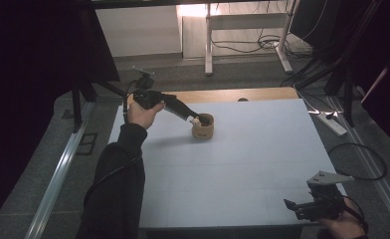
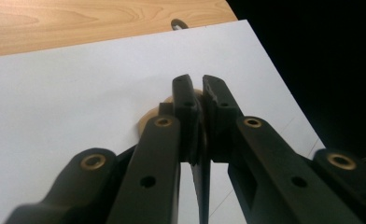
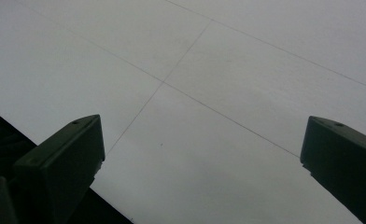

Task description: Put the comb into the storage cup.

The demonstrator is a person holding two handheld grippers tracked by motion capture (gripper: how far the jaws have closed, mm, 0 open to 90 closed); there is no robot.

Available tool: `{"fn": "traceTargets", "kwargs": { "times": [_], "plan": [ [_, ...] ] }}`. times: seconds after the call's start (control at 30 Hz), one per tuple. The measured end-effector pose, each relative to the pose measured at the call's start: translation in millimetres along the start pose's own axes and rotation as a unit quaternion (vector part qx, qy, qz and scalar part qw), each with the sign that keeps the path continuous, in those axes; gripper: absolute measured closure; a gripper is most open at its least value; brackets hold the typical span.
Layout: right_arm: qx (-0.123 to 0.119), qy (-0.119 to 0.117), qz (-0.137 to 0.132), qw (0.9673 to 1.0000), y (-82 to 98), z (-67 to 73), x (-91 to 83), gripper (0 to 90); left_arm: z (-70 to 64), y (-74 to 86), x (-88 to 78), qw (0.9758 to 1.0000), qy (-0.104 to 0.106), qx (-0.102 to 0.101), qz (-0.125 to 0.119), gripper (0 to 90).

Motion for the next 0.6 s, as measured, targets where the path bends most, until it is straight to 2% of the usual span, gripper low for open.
{"fn": "traceTargets", "kwargs": {
  "times": [0.6],
  "plan": [
    [-0.004,-0.001,0.003,1.0,-0.1,0.3,0.4,0.6,1.0,-1.7,15.3,0.9999,-0.005,-0.004,0.011,83.4]
  ]
}}
Point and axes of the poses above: each handheld gripper's, and its own axes: x roughly forward along the jaws, y roughly out of its underside, z roughly to its left, the point moved 2 cm from there along x, roughly forward along the jaws, and after that the axes turned 6 degrees about z, right-handed, at the moved point
